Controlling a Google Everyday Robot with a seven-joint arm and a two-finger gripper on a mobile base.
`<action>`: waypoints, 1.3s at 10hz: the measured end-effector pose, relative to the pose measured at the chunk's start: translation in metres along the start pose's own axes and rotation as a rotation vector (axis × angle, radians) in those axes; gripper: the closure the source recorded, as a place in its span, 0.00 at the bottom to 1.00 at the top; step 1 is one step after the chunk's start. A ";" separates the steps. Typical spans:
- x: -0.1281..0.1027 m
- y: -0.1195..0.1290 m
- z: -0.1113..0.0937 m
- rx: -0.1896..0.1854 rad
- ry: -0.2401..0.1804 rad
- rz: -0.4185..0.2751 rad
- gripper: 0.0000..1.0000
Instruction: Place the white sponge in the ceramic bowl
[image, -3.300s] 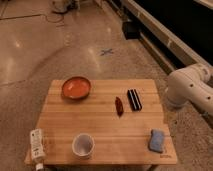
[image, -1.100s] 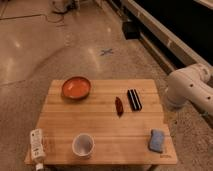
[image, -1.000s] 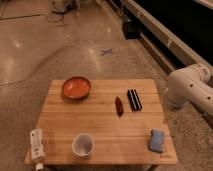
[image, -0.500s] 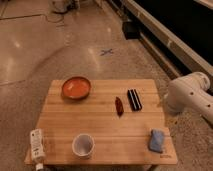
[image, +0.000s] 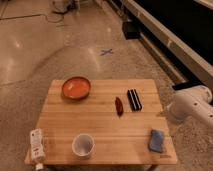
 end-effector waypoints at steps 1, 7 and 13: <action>0.005 0.004 0.008 -0.011 -0.002 -0.019 0.35; 0.011 0.021 0.054 -0.072 -0.033 -0.073 0.35; 0.008 0.027 0.078 -0.122 -0.043 -0.076 0.35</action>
